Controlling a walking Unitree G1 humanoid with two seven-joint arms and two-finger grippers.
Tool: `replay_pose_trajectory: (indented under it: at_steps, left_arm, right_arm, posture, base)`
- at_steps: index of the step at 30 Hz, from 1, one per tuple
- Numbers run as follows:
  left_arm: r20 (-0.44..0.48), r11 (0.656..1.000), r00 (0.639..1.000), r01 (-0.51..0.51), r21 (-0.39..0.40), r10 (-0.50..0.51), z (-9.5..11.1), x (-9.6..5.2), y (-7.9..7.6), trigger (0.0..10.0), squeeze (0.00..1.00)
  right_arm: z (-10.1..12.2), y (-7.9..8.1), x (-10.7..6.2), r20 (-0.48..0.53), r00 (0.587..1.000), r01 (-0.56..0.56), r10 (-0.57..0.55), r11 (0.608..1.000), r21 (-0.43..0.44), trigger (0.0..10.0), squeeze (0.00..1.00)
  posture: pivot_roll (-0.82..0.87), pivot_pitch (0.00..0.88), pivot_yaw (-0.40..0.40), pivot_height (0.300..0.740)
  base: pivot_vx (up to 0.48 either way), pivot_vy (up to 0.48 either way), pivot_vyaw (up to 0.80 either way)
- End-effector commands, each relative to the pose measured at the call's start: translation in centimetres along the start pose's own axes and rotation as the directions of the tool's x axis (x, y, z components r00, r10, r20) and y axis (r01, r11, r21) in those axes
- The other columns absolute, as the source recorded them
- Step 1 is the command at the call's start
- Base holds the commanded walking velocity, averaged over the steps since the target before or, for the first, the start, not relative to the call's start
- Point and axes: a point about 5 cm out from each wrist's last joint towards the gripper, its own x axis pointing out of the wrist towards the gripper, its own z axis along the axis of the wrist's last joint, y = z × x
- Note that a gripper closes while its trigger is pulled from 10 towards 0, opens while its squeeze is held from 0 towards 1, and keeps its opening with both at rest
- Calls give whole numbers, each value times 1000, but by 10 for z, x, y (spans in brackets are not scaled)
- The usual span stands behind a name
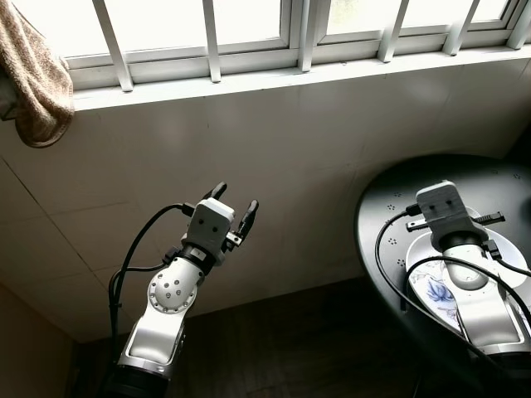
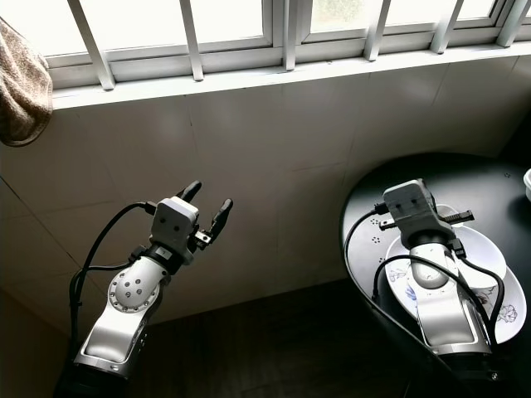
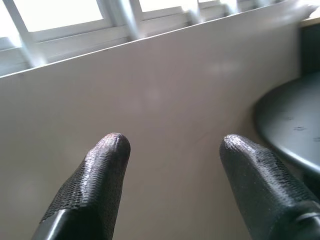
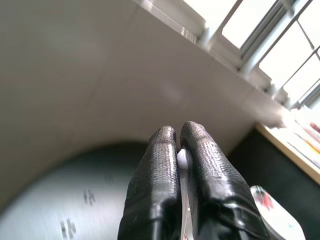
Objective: Kitchen organization
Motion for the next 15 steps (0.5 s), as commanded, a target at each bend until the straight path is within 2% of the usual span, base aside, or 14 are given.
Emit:
replay_pose_trajectory:
  at_steps: [1, 4, 8, 10, 11, 12, 13, 14, 15]
  left_arm:
    - [17, 999, 999, 39, -11, -39, 3, 3, -4, 10000, 0]
    - [17, 999, 998, 53, -1, -53, 3, 4, -3, 10000, 0]
    - [25, 999, 999, 49, 2, -49, 3, 5, 0, 10000, 0]
    - [18, 999, 1000, 21, 29, -22, 3, 6, 3, 10000, 75]
    - [20, 999, 1000, 18, 33, -18, 3, 6, 3, 10000, 153]
    - [26, 999, 999, 20, 40, -21, 3, 6, 4, 10000, 396]
    - [34, 999, 999, 24, 47, -26, 4, 6, 4, 10000, 773]
    - [34, 999, 999, 24, 47, -26, 4, 6, 4, 10000, 773]
    - [55, 999, 998, 23, 35, -25, 5, 4, 5, 10000, 1000]
  right_arm:
    - [22, -10, 5, 81, 996, 23, -26, 999, 34, 0, 0]
    - [44, -16, 9, 153, 988, 31, -35, 999, 29, 0, 0]
    - [55, -18, 11, 174, 984, 24, -38, 996, 81, 0, 0]
    - [56, -17, 11, 166, 985, 14, -35, 992, 124, 0, 0]
    - [55, -16, 11, 159, 987, 10, -33, 990, 143, 0, 0]
    - [54, -15, 11, 146, 989, 2, -29, 983, 183, 0, 0]
    - [54, -12, 11, 123, 992, -19, -15, 962, 271, 0, 0]
    - [54, -12, 11, 123, 992, -19, -15, 962, 271, 0, 0]
    - [56, -10, 10, 126, 992, -36, -4, 947, 318, 0, 0]
  posture:
    - [-46, 0, -11, 740]
    - [-48, 0, -10, 740]
    - [-48, 0, -10, 740]
    - [-48, 0, -10, 740]
    - [-48, 0, -10, 740]
    - [-48, 0, -10, 740]
    - [-41, 0, -13, 740]
    - [-41, 0, -13, 740]
    - [-41, 0, -13, 740]
  base:
    - [0, 0, 0]
    - [0, 0, 0]
    - [0, 0, 0]
    - [0, 0, 0]
    - [0, 0, 0]
    - [0, 0, 0]
    - [0, 0, 0]
    - [0, 0, 0]
    - [0, 0, 0]
